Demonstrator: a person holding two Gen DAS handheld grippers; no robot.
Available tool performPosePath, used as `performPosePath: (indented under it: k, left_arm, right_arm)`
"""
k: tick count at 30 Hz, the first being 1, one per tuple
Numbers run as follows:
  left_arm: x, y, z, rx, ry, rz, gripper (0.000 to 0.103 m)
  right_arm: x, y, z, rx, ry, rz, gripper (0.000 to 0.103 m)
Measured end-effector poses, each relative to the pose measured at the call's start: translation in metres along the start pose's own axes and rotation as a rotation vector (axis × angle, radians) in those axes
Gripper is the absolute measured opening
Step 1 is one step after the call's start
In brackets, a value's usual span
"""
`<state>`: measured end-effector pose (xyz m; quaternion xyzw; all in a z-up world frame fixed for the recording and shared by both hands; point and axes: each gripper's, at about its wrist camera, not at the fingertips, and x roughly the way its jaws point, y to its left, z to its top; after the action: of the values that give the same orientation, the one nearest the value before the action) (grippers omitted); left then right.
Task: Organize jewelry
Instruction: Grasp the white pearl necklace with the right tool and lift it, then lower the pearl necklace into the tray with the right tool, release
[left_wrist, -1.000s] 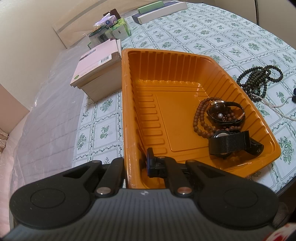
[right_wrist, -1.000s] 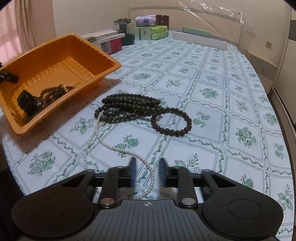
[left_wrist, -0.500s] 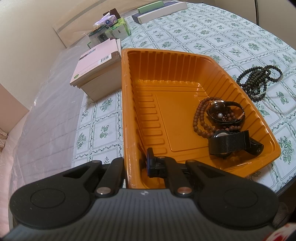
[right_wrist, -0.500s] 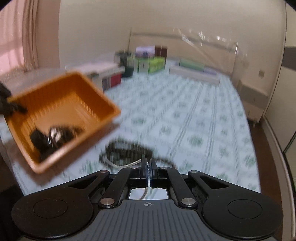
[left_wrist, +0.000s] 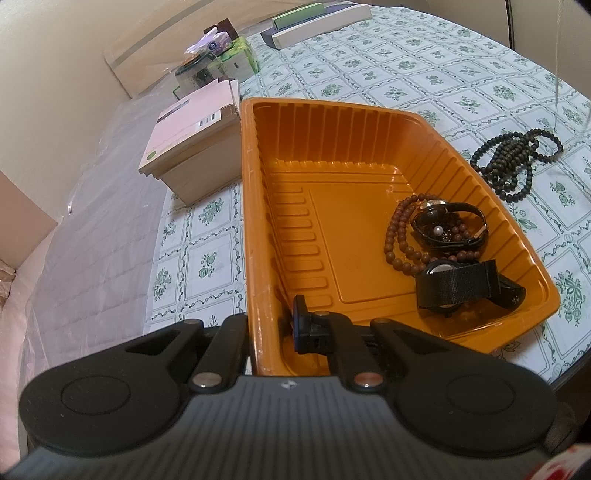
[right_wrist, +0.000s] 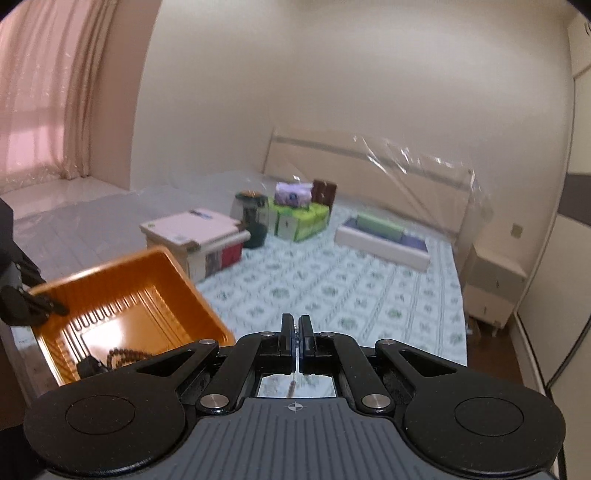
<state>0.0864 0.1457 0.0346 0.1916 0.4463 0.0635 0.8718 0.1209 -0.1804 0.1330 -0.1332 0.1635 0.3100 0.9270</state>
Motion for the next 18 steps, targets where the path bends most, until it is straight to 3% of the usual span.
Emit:
performPosePath:
  k: [8,18]
  left_arm:
    - [0.0,0.0,0.0,0.003,-0.002,-0.002,0.005]
    - [0.0,-0.001,0.0,0.002,-0.005,-0.005,0.005]
  right_arm:
    - [0.007,0.018,0.034,-0.036,-0.048,0.089,0.001]
    - [0.046,0.074,0.075,-0.087,-0.085,0.262,0.001]
